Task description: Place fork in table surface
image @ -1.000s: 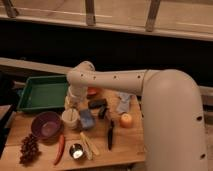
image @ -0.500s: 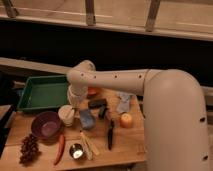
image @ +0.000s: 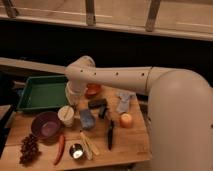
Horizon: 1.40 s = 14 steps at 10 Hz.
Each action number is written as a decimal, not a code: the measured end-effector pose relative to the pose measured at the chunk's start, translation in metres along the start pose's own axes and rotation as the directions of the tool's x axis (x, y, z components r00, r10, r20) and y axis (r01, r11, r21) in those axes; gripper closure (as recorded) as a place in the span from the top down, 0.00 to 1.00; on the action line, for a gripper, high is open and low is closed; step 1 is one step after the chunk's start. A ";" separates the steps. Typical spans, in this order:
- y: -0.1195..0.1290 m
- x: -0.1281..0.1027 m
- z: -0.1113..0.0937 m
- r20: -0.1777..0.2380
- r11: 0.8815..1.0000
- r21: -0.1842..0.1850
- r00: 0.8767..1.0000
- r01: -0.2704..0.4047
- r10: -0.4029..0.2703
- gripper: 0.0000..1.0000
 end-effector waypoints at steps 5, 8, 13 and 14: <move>0.018 -0.015 -0.083 0.031 0.998 -0.009 0.998 0.055 -0.055 0.00; 0.001 -0.016 -0.132 0.045 0.999 0.045 0.998 0.030 -0.032 0.00; -0.076 0.030 -0.175 -0.002 0.984 0.156 0.996 -0.084 0.086 0.00; -0.094 0.047 -0.184 -0.014 0.975 0.185 0.992 -0.121 0.126 0.00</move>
